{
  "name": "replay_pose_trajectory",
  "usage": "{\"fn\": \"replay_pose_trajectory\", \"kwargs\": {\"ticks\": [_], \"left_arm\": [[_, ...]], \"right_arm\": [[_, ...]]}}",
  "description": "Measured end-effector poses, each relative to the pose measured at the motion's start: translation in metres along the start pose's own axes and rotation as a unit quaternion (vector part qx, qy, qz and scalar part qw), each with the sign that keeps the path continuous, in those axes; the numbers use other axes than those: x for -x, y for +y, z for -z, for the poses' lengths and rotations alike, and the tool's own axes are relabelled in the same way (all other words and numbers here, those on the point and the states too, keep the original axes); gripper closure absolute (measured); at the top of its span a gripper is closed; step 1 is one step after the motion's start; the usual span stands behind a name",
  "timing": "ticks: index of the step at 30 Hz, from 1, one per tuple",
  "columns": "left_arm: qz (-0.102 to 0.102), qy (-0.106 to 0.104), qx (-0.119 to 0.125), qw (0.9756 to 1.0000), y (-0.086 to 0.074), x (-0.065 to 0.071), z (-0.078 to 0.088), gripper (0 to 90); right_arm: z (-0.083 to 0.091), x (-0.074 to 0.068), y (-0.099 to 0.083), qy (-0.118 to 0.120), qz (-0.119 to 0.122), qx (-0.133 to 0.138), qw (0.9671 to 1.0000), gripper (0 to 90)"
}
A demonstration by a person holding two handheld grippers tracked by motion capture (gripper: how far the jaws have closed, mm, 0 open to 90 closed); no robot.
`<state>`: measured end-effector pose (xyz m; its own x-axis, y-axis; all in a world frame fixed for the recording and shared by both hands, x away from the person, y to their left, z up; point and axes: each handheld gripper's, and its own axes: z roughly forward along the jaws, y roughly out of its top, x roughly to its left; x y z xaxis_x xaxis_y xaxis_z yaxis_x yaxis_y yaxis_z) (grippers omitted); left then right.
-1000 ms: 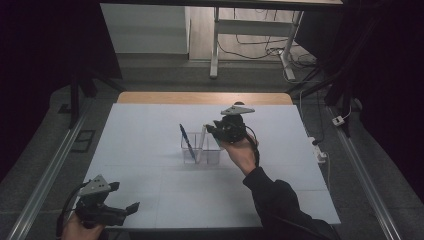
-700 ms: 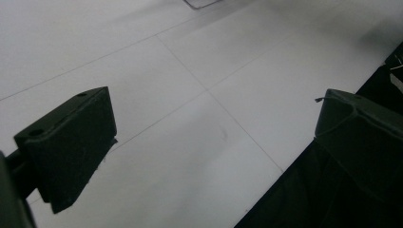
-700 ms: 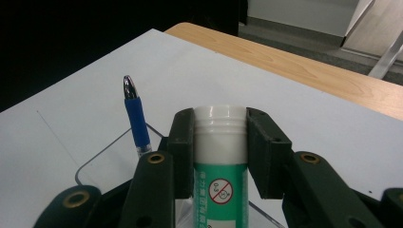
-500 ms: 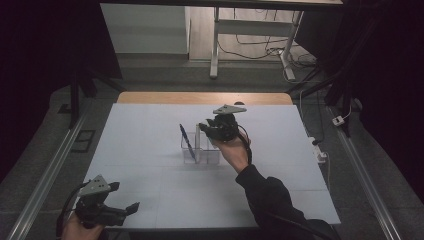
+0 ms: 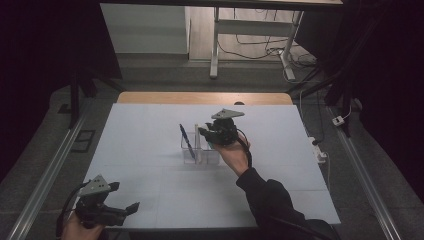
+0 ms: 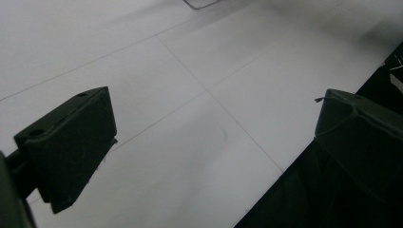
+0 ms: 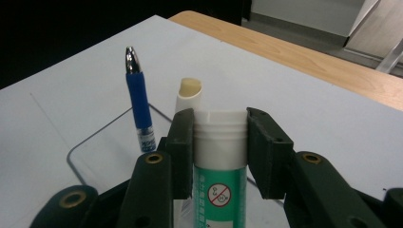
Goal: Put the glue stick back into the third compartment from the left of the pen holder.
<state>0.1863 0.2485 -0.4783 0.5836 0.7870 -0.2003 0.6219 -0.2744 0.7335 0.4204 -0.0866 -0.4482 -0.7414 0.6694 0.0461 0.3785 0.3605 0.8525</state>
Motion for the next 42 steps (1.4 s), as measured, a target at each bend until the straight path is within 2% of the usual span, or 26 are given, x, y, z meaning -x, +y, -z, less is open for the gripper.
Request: {"fn": "replay_pose_trajectory", "kwargs": {"ticks": [5, 13, 17, 24, 32, 42], "left_arm": [[0.002, 0.000, 0.001, 1.0000, 0.000, -0.001, 0.001, 0.0], [0.002, 0.001, 0.001, 1.0000, 0.000, -0.001, 0.000, 0.0], [0.003, 0.001, 0.001, 1.0000, 0.000, -0.001, 0.001, 0.0], [0.003, 0.001, 0.001, 1.0000, 0.000, -0.001, 0.001, 0.0], [0.013, -0.001, 0.006, 0.9999, -0.001, -0.003, 0.003, 0.0], [0.015, 0.003, 0.005, 0.9999, -0.001, -0.004, 0.003, 0.0]], "right_arm": [[0.002, -0.002, -0.002, -0.002, 0.008, -0.005, 1.0000, 62.2], [0.007, 0.000, -0.003, -0.006, 0.001, -0.012, 0.9999, 57.9], [0.010, 0.000, -0.003, 0.000, 0.001, -0.011, 0.9999, 55.7], [0.014, -0.002, 0.000, 0.009, 0.001, -0.015, 0.9998, 47.8], [0.020, -0.005, 0.000, 0.010, 0.022, -0.024, 0.9994, 36.4], [0.029, -0.005, -0.005, 0.016, 0.030, -0.041, 0.9986, 26.4]]}}
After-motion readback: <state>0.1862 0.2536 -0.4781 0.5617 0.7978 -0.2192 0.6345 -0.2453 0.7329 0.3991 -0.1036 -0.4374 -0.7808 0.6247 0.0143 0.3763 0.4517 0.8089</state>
